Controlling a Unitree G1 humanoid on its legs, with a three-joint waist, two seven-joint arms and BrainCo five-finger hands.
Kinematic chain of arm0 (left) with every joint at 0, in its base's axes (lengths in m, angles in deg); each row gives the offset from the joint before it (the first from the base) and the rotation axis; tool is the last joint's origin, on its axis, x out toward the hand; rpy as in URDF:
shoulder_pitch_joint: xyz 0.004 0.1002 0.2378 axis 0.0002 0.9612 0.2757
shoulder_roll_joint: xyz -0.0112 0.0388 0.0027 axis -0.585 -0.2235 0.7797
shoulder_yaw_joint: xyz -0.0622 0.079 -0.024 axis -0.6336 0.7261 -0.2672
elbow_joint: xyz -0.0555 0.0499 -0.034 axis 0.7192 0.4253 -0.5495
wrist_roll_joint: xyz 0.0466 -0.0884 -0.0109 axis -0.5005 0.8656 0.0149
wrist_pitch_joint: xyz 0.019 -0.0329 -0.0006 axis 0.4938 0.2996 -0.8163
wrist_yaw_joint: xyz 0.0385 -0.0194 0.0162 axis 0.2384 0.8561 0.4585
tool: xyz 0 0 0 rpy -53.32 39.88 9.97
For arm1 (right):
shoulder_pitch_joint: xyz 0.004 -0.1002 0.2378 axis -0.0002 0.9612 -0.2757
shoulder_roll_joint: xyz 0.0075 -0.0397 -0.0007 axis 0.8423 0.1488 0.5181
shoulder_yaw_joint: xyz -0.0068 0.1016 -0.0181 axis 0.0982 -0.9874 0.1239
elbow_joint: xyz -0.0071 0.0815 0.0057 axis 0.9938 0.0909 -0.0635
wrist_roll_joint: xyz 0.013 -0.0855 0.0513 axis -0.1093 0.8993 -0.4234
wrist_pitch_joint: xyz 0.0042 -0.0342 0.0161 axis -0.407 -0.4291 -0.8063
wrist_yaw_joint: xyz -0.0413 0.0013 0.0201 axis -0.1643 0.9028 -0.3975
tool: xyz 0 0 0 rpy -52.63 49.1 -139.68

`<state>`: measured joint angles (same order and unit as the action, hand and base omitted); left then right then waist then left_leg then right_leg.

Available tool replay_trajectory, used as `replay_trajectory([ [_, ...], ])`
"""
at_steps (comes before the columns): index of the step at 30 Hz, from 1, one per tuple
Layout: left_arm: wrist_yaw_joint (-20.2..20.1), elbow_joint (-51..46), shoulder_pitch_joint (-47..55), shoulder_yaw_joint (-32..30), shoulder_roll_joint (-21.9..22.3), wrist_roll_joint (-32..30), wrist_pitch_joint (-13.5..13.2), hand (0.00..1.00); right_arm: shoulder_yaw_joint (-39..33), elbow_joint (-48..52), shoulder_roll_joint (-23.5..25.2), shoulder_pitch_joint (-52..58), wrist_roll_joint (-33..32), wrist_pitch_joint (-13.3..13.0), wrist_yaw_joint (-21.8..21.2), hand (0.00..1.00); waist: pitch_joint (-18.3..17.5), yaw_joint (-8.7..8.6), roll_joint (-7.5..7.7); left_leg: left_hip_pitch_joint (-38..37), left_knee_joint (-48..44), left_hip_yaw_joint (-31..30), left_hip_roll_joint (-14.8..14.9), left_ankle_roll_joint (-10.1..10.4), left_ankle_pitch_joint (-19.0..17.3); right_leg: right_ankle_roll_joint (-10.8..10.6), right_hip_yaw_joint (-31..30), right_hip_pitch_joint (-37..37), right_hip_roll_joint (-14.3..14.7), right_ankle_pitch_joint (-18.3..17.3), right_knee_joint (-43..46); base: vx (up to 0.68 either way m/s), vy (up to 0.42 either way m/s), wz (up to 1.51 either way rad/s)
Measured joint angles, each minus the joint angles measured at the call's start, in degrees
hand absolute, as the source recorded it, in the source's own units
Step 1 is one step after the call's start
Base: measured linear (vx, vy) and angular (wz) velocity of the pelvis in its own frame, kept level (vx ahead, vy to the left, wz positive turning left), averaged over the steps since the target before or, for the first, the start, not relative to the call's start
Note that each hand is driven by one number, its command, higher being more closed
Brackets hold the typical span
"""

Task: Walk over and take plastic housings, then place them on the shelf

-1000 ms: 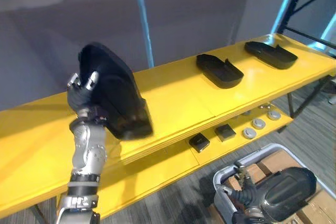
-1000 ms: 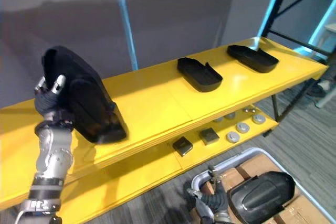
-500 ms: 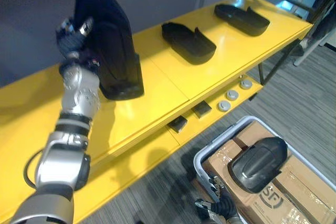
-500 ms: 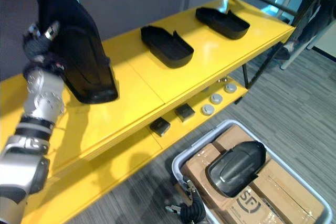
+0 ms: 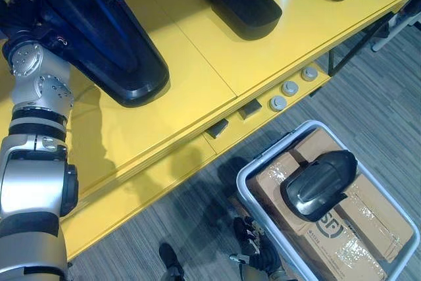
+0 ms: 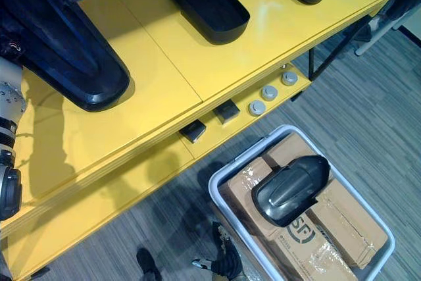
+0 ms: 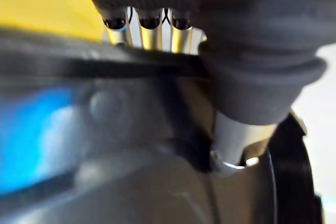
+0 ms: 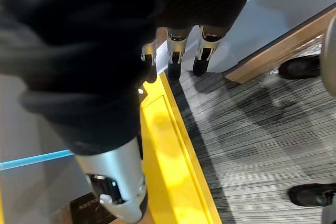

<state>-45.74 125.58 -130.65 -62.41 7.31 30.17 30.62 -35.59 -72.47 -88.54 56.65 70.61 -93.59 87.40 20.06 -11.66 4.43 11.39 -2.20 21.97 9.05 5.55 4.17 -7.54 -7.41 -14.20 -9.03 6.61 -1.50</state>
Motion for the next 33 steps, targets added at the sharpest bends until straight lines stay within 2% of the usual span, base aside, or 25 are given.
replay_trajectory([
  [6, 1.03, 1.04, -2.19, 0.7, -0.88, -2.55, 0.74, 1.0, 0.13, -0.61, 0.0, -0.01, -0.05, -0.36, 0.07, 0.0, 0.31, -0.02, 0.09, 0.32, 0.0, -0.06, 0.01, -0.01, 0.01, 0.01, 0.04, -0.23, 0.02, 0.01, 0.0, -0.01, 0.034, 0.01],
  [7, 1.07, 1.04, -2.33, 1.2, -1.02, -3.12, 0.83, 0.0, 0.14, -0.61, -0.01, -0.01, -0.05, -0.42, 0.07, 0.0, 0.31, -0.01, 0.09, 0.32, 0.0, -0.06, 0.01, -0.01, 0.01, 0.01, 0.04, -0.23, 0.02, 0.01, 0.0, -0.01, 0.034, 0.0],
  [9, 1.01, 1.08, -2.66, 2.27, -1.42, -5.86, 1.12, 0.0, 0.24, -0.68, -0.01, -0.01, -0.06, -0.54, 0.13, 0.0, 0.32, -0.01, 0.1, 0.32, 0.0, -0.06, 0.0, -0.02, 0.02, 0.02, 0.03, -0.23, 0.01, 0.01, 0.02, -0.01, 0.035, 0.0],
  [13, 1.13, 2.27, -2.92, 2.28, -1.47, -7.97, 2.66, 0.0, 1.27, -0.83, -0.03, -0.01, -0.07, -0.66, 0.5, 0.0, 0.37, -0.06, 0.13, 0.3, 0.0, -0.06, 0.01, -0.05, 0.07, 0.03, 0.03, -0.23, 0.02, 0.02, 0.03, -0.01, 0.038, 0.0],
  [17, 0.93, 2.27, -3.38, 2.95, -2.28, -10.19, 2.99, 0.0, 1.44, -1.2, -0.01, -0.01, -0.09, -0.89, 0.51, 0.0, 0.62, -0.01, 0.44, 0.2, 0.0, -0.06, 0.01, -0.05, 0.08, 0.04, 0.02, -0.16, 0.02, 0.03, 0.06, 0.0, 0.027, 0.0],
  [31, 0.77, 2.51, -4.06, 3.98, -2.71, -11.24, 3.52, 0.0, 1.44, -1.27, -0.01, -0.01, -0.08, -0.97, 0.89, 0.0, 1.03, -0.01, 0.76, -0.72, 0.0, -0.03, 0.0, -0.05, 0.11, 0.08, 0.04, 0.69, 0.02, 0.05, 0.1, 0.0, 0.008, 0.0],
  [33, 0.73, 0.16, -4.03, 3.99, -2.66, -11.2, 3.51, 0.0, 1.42, -1.26, -0.02, -0.04, 0.0, -0.97, 0.9, 0.0, 1.04, 0.0, 0.76, -0.96, 0.01, -0.24, 0.0, -0.05, 0.11, 0.08, 0.16, 1.13, 0.02, 0.05, 0.03, 0.0, 0.006, 0.04],
])
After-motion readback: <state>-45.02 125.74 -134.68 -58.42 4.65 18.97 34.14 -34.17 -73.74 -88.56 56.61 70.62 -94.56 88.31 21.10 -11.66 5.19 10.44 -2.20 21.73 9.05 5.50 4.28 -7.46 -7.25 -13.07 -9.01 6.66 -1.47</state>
